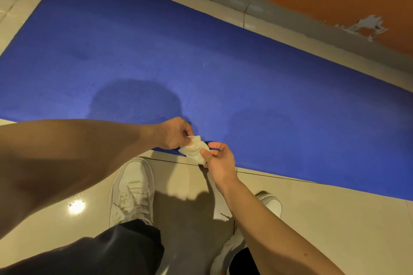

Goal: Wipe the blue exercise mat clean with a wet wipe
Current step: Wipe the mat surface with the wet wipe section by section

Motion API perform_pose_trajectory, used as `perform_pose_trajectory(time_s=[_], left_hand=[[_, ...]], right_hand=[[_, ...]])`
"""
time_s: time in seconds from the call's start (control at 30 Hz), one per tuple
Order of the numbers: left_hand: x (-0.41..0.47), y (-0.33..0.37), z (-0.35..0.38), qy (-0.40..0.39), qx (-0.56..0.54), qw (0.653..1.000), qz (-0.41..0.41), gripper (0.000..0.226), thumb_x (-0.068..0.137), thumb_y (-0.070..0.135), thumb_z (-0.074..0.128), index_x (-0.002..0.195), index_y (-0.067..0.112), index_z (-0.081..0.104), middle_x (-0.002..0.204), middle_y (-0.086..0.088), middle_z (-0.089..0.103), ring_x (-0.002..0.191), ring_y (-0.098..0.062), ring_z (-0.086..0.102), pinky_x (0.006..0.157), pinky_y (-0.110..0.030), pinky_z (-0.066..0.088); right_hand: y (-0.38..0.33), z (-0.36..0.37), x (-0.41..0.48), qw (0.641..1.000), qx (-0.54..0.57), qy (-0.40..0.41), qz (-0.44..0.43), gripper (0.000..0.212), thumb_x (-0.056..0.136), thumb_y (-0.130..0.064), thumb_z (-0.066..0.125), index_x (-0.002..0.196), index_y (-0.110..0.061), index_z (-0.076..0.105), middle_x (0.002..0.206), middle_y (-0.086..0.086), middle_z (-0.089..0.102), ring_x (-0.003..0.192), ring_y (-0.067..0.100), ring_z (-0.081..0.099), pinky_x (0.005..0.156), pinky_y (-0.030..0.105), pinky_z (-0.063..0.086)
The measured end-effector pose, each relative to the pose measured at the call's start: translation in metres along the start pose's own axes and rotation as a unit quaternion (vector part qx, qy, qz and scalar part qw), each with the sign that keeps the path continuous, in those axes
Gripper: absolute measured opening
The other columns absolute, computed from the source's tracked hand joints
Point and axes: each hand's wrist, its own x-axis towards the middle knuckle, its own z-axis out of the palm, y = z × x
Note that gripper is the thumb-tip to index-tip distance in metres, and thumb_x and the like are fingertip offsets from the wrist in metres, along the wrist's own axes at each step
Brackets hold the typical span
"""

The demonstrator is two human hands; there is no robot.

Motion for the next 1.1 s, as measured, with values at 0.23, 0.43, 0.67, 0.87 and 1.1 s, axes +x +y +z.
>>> perform_pose_trajectory(time_s=[0.23, 0.43, 0.67, 0.87, 1.1], left_hand=[[0.01, 0.011, 0.008, 0.004, 0.056, 0.998, -0.023, 0.016, 0.096, 0.015, 0.059, 0.102, 0.009, 0.072, 0.098, -0.004, 0.072, 0.091, -0.021, 0.066, 0.083, -0.027, 0.053], [0.015, -0.002, -0.001, 0.039, 0.113, 0.993, -0.026, 0.02, 0.095, 0.018, 0.052, 0.094, 0.007, 0.069, 0.096, -0.01, 0.068, 0.087, -0.026, 0.059, 0.091, -0.044, 0.053], [0.016, -0.014, -0.016, 0.072, 0.19, 0.978, -0.047, 0.025, 0.097, 0.022, 0.05, 0.119, 0.021, 0.063, 0.123, -0.002, 0.059, 0.112, -0.027, 0.057, 0.089, -0.038, 0.051], [0.019, -0.018, -0.02, 0.089, 0.243, 0.964, -0.058, 0.028, 0.097, 0.018, 0.049, 0.122, 0.018, 0.061, 0.126, -0.003, 0.054, 0.114, -0.027, 0.053, 0.081, -0.038, 0.047], [0.019, -0.024, -0.023, 0.089, 0.269, 0.957, -0.062, 0.031, 0.098, 0.019, 0.05, 0.127, 0.018, 0.06, 0.126, -0.002, 0.053, 0.114, -0.026, 0.053, 0.084, -0.038, 0.05]], right_hand=[[-0.003, -0.019, 0.019, 0.995, -0.066, 0.059, -0.054, 0.016, 0.087, 0.005, 0.07, 0.088, -0.008, 0.06, 0.079, -0.001, 0.057, 0.071, 0.013, 0.051, 0.069, 0.019, 0.049], [-0.005, -0.031, 0.042, 0.962, -0.238, 0.098, -0.096, 0.019, 0.095, -0.007, 0.061, 0.113, -0.012, 0.065, 0.104, 0.002, 0.063, 0.1, 0.024, 0.062, 0.09, 0.04, 0.053], [0.031, 0.009, 0.012, 0.812, -0.529, 0.075, -0.235, 0.062, 0.096, -0.041, 0.031, 0.151, -0.018, 0.048, 0.159, 0.03, 0.028, 0.142, 0.054, 0.025, 0.12, 0.055, 0.024], [0.048, 0.026, 0.01, 0.763, -0.631, -0.023, -0.134, 0.091, 0.081, -0.061, -0.019, 0.161, -0.017, -0.016, 0.167, 0.016, -0.021, 0.15, 0.042, -0.027, 0.12, 0.05, -0.019], [0.051, 0.029, 0.001, 0.784, -0.591, 0.061, -0.18, 0.072, 0.098, -0.057, 0.026, 0.162, -0.024, 0.024, 0.166, 0.028, 0.01, 0.152, 0.053, 0.003, 0.123, 0.058, 0.013]])
